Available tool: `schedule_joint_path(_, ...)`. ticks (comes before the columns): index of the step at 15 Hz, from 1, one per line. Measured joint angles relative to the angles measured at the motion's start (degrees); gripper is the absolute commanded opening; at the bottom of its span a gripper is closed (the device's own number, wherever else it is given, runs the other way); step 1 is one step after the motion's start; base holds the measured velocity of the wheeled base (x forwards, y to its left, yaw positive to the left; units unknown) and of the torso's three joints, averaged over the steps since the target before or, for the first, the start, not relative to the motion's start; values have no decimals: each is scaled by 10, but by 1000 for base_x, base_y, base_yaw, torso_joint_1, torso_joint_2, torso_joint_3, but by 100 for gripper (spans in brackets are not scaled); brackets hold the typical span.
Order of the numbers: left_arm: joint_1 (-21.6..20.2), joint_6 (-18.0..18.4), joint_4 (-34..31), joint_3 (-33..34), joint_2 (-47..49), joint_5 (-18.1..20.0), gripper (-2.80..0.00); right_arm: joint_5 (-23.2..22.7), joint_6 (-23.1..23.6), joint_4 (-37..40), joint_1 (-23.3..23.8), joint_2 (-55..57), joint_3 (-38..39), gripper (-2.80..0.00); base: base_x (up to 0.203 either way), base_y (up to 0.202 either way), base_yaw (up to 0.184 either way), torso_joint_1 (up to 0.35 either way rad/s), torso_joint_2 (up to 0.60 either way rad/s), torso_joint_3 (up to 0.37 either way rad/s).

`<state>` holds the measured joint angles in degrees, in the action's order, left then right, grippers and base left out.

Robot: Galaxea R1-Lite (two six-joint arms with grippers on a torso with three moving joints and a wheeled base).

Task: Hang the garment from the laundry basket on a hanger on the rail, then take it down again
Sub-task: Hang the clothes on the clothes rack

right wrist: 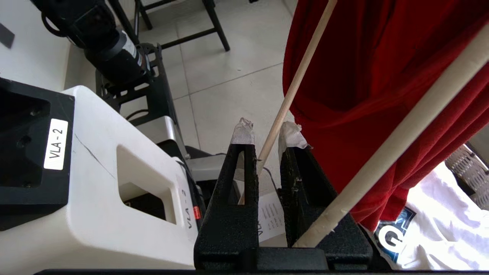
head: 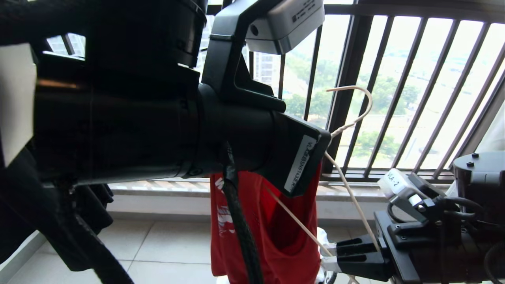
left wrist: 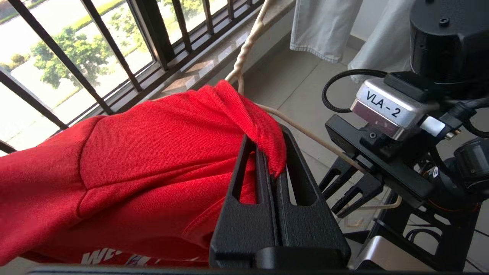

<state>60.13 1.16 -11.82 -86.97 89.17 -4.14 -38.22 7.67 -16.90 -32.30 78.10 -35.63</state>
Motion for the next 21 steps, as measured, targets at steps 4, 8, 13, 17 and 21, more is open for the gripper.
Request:
schedule_joint_path(4,16,2,-68,0,-31,-9,-280,-3,-13,-5,12,-2,-1,-280,0,0,0,0,0,0)
schedule_joint_path(8,-27,7,-60,-15,-37,-61,-280,-2,-6,-5,25,-7,-3,-280,0,0,0,0,0,0)
schedule_joint_path(13,-39,8,45,7,-12,-108,-280,-1,-5,-4,9,-7,0,-280,0,0,0,0,0,0)
schedule_joint_path(17,-43,44,230,45,24,-173,-280,2,15,-3,-8,4,9,-280,0,0,0,0,0,0)
schedule_joint_path(21,-83,80,249,48,30,-174,-280,8,25,-2,-11,2,15,-280,0,0,0,0,0,0)
